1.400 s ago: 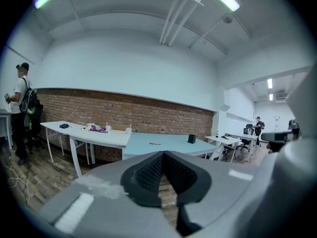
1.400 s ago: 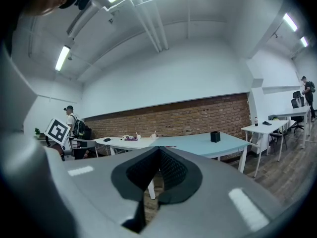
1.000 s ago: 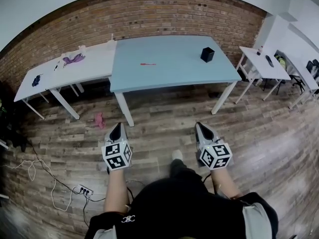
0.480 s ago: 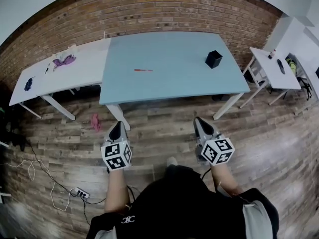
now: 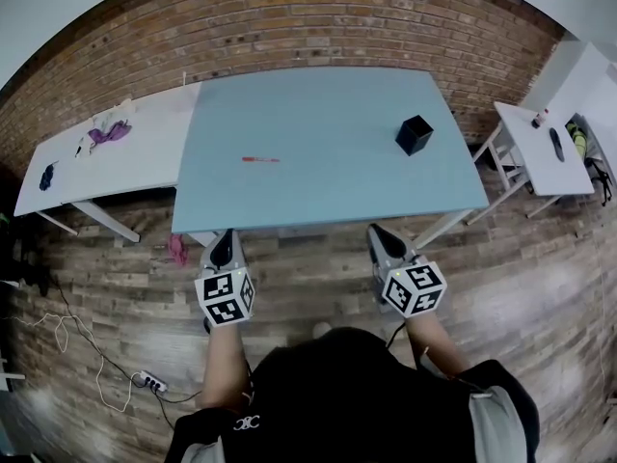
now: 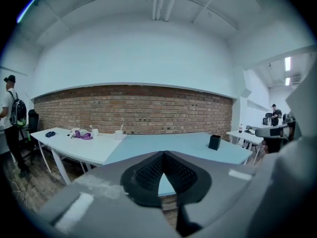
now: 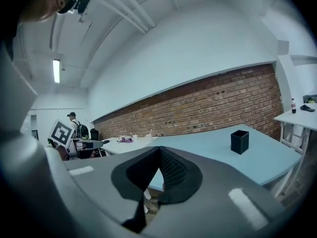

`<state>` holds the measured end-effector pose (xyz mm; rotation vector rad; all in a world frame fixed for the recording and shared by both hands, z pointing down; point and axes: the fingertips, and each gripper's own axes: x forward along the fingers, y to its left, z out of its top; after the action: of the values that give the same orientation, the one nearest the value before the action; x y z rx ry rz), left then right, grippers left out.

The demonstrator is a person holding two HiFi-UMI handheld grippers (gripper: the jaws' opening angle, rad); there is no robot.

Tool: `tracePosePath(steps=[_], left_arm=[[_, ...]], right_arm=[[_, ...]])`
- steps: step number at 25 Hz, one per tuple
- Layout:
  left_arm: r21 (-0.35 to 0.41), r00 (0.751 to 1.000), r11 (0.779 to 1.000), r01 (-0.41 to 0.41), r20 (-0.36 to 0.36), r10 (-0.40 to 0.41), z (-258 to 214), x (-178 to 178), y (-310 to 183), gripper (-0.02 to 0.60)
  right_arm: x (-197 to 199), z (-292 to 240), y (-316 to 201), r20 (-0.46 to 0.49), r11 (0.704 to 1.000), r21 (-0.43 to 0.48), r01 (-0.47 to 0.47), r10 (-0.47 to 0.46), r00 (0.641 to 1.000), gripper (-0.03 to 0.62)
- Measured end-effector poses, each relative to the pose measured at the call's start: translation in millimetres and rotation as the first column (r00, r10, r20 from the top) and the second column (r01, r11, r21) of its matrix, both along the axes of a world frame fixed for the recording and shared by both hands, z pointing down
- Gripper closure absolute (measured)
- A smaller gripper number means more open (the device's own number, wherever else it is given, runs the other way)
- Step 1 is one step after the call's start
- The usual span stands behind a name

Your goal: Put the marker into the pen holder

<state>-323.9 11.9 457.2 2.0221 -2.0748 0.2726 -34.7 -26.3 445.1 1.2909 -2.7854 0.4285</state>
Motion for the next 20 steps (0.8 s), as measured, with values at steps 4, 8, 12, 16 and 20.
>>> tracePosePath(steps=[4,8,12,16,20], left_arm=[[-0.008,0.998,1.000,-0.021,0.051,0.022,0,16,-22,0.574],[-0.026,0.993,0.999,-0.047,0.106,0.049,1,17,-40,0.574],[-0.059,0.990,0.997,-0.053,0.127,0.060,9,7,-60,0.574],[-0.063,0.989,0.996,-0.066,0.129,0.074,17,2,-90,0.574],[-0.076,0.981,0.992,-0.104,0.154,0.114,24,-2,-132,0.574]], right_arm=[[6,3,-24,0.004,1.000,-0.009,0.021,-0.021,1.000,0.591],[3,12,-38,-0.008,0.998,-0.033,0.050,-0.051,0.999,0.591],[-5,23,-50,-0.030,0.995,-0.048,0.083,-0.085,0.996,0.591],[-8,31,-69,-0.049,0.996,-0.053,0.078,-0.081,0.996,0.591],[-13,34,-98,-0.069,0.997,-0.057,0.059,-0.063,0.996,0.591]])
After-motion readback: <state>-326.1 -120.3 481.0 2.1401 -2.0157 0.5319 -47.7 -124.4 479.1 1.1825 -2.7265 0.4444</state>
